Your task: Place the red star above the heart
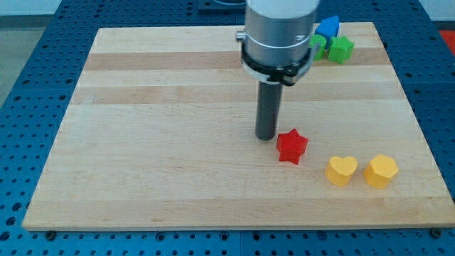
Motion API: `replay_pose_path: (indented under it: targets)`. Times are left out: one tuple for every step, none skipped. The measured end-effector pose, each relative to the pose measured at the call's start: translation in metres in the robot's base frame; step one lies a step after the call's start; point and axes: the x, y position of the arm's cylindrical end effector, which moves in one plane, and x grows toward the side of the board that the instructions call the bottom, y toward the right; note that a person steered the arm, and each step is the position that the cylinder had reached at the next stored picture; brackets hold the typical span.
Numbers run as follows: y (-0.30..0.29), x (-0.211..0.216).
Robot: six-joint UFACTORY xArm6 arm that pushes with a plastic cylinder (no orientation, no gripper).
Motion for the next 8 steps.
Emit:
replay_pose_path:
  targets:
    - [-0.014, 0.011]
    - [-0.013, 0.02]
    - [-0.005, 0.02]
    - [0.016, 0.021]
    - [0.04, 0.025]
    - [0.06, 0.033]
    - [0.079, 0.038]
    - [0.093, 0.04]
